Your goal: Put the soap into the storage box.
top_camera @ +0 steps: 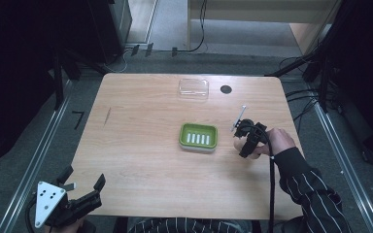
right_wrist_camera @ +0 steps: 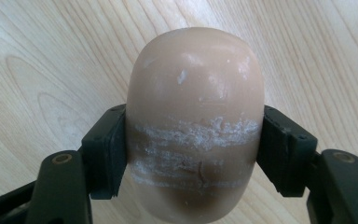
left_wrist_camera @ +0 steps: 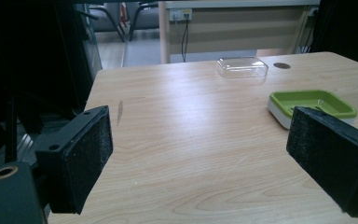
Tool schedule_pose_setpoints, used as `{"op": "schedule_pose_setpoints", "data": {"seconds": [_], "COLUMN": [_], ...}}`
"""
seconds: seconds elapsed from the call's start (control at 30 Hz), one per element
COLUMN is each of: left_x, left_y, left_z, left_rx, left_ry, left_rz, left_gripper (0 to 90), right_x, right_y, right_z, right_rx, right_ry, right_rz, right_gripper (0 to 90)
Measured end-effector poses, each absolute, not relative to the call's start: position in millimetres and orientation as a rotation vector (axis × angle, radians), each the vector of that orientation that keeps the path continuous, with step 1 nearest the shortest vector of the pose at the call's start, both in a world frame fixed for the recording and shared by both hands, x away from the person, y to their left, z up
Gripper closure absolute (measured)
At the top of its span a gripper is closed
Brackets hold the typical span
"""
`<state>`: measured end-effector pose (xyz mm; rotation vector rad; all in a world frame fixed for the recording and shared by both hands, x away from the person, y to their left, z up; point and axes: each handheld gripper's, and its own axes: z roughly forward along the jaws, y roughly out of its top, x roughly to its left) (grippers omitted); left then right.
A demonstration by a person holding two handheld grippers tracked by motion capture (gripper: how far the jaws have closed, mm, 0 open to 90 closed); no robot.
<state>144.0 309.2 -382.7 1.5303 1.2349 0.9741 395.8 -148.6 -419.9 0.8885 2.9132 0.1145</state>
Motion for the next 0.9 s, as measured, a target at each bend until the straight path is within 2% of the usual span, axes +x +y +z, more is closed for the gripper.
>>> {"op": "schedule_pose_setpoints", "data": {"seconds": [0.9], "left_x": [140], "left_y": [310], "left_z": [-383], "left_rx": [1.526], "left_ry": [1.241], "left_rz": [0.986], "left_gripper": [7.2], "right_x": [408], "right_y": [-116], "right_z": [-405], "right_rx": [0.673], "right_ry": [2.948], "right_rz": [0.128], "right_gripper": [33.3]}}
